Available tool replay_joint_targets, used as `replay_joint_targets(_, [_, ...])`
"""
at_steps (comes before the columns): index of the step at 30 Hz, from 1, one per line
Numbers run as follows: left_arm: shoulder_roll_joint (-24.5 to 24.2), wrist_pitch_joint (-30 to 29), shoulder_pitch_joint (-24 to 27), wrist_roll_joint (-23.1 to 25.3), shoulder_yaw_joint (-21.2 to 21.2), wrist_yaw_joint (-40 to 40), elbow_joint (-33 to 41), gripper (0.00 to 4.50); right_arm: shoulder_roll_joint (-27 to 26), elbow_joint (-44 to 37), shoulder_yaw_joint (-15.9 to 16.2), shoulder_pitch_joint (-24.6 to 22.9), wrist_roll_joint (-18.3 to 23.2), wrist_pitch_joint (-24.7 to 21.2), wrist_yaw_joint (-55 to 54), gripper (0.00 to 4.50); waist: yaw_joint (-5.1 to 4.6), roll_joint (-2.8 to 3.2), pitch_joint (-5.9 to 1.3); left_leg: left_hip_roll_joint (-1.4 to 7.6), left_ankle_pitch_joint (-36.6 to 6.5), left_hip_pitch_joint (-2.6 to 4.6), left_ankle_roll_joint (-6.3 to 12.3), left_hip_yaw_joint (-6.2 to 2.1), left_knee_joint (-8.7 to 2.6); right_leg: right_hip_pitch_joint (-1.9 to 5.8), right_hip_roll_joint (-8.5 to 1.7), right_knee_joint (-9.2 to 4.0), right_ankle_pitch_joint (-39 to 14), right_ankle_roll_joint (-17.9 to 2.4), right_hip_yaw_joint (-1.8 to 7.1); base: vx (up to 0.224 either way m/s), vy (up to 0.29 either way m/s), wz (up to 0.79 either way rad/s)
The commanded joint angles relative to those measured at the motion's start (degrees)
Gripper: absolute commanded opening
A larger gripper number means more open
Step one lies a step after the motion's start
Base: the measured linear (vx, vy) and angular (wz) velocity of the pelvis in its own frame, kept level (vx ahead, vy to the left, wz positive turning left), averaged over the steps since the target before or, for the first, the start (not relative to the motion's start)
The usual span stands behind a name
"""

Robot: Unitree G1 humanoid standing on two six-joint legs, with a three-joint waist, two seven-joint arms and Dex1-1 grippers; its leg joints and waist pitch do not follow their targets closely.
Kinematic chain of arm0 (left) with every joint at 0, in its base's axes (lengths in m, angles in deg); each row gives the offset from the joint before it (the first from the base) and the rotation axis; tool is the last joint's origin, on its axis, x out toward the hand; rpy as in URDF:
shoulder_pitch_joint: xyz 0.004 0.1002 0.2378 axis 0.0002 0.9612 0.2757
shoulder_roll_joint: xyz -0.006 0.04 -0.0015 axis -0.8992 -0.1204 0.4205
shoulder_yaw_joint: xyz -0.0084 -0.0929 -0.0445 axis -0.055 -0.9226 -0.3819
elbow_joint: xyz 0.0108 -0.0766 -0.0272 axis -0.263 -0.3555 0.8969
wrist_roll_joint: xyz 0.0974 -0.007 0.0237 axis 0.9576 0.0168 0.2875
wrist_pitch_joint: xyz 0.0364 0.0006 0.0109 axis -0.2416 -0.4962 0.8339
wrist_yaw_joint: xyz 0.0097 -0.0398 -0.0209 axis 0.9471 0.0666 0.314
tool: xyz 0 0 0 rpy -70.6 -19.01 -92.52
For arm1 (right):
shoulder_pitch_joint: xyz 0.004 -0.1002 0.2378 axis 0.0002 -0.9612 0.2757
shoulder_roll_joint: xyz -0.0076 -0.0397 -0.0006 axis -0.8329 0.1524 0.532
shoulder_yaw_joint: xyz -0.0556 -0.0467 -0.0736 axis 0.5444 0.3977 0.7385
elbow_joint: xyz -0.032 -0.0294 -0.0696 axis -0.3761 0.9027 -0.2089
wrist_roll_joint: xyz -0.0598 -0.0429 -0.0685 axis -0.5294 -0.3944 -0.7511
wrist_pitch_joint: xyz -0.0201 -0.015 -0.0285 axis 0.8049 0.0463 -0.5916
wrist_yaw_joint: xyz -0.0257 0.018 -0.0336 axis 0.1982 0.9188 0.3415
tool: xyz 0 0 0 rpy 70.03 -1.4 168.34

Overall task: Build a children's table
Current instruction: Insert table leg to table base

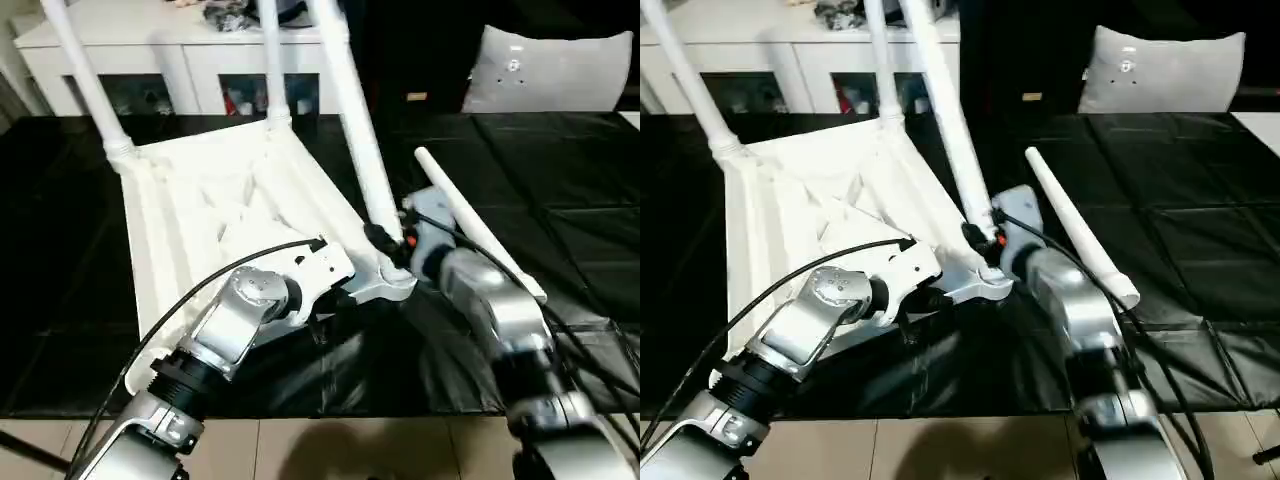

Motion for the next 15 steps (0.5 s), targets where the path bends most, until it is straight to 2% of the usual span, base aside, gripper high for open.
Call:
replay_joint_targets(1, [-2.6, 0.3, -0.2, 1.9, -2.0, 2.9, -0.6, 0.0, 1.0, 3.7, -0.4, -3.9, -0.1, -1.3, 0.8, 1.88, 0.34, 0.02, -1.99, 4.59, -6.6, -2.32, 4.02, -1.28, -5.21, 3.06, -5.17, -4.79, -20.8, -10.9, 4.7, 0.0, 0.0, 0.0])
replay_joint_targets(2, [-3.4, 1.7, 0.1, 2.1, -1.6, 2.6, -0.8, 0.0, 1.3, 2.5, -1.2, -4.9, 0.9, 0.9, 2.2, 1.88, 0.37, 0.2, -2.08, 4.6, -5.3, -2.52, 4.37, -1.32, -5.19, 3.23, -5.07, -4.55, -18.6, -11.3, 4.63, 0.0, 0.0, 0.0])
replay_joint_targets(3, [-4.1, 2.4, 0.3, 2.3, -1.6, 2.6, -1.2, 0.0, 2.0, 1.3, -2.0, -6.2, 2.0, 3.0, 4.1, 1.88, 0.47, 0.13, -2.28, 4.63, -3.8, -2.67, 5.08, -1.29, -4.99, 3.34, -5.11, -4.23, -16.1, -11.8, 4.68, 0.0, 0.0, 0.0])
replay_joint_targets(5, [-4.7, 3.0, 0.5, 2.4, -1.5, 2.3, -1.2, 0.0, 2.2, 0.4, -3.1, -7.2, 3.0, 4.4, 5.1, 1.88, 0.71, 0.17, -2.72, 4.69, 0.6, -2.73, 6.43, -1.3, -4.55, 3.44, -5.03, -3.44, -10.3, -13.2, 4.58, 0.0, 0.0, 0.0])
replay_joint_targets(6, [-4.9, 3.3, 0.7, 2.2, -1.5, 2.0, -1.0, 0.0, 2.2, 0.0, -3.9, -7.5, 3.9, 4.6, 5.5, 1.88, 0.9, 0.09, -2.88, 4.69, 4.0, -2.75, 7.89, -1.23, -4.29, 3.39, -4.96, -2.84, -6.1, -14.4, 4.56, 0.0, 0.0, 0.0])
replay_joint_targets(7, [-5.1, 3.8, 1.0, 1.9, -1.5, 1.6, -0.8, 0.0, 2.3, -0.6, -4.9, -7.9, 4.9, 5.0, 6.1, 1.88, 0.96, 0.01, -2.99, 4.67, 5.6, -2.69, 8.67, -1.15, -4.08, 3.28, -4.9, -2.63, -4.2, -15.0, 4.54, 0.0, 0.0, 0.0])
replay_joint_targets(8, [-5.3, 4.0, 1.2, 1.6, -1.5, 1.2, -0.5, 0.0, 2.4, -1.0, -5.6, -8.1, 5.6, 5.4, 6.6, 1.88, 1.14, -0.03, -2.97, 4.67, 7.4, -2.87, 10.22, -1.1, -3.93, 3.32, -4.96, -2.37, -2.3, -15.9, 4.48, 0.0, 0.0, 0.0])
replay_joint_targets(10, [-5.9, 4.3, 1.9, 1.2, -1.1, 0.6, 0.0, 0.0, 3.3, -1.6, -6.1, -8.5, 6.4, 6.0, 8.2, 1.88, 1.26, -0.18, -2.78, 4.7, 6.4, -2.93, 11.45, -0.96, -3.96, 3.28, -4.97, -2.74, -5.4, -15.7, 4.31, 0.0, 0.0, 0.0])
replay_joint_targets(11, [-5.9, 4.3, 1.9, 1.2, -1.1, 0.6, 0.0, 0.0, 3.3, -1.6, -6.1, -8.5, 6.4, 6.0, 8.2, 1.88, 1.3, -0.1, -2.73, 4.73, 5.7, -2.9, 11.33, -0.93, -4.01, 3.25, -5.0, -2.87, -6.7, -15.5, 4.3, 0.0, 0.0, 0.0])
replay_joint_targets(12, [-6.1, 4.4, 2.1, 1.2, -0.8, 0.9, -0.1, 0.0, 4.0, -1.4, -5.7, -8.7, 6.3, 6.3, 9.1, 1.88, 1.24, -0.46, -2.71, 4.77, 5.1, -2.87, 10.85, -0.84, -4.06, 3.21, -4.97, -3.12, -8.6, -15.0, 4.33, 0.0, 0.0, 0.0])
replay_joint_targets(15, [-6.2, 4.7, 2.5, 1.1, -0.6, 1.3, -0.1, 0.0, 5.1, -0.5, -5.3, -8.9, 6.2, 7.7, 10.6, 1.88, 1.38, -0.69, -2.75, 4.8, 5.0, -2.8, 10.16, -0.82, -4.0, 3.15, -4.99, -3.02, -9.9, -14.7, 4.33, 0.0, 0.0, 0.0])
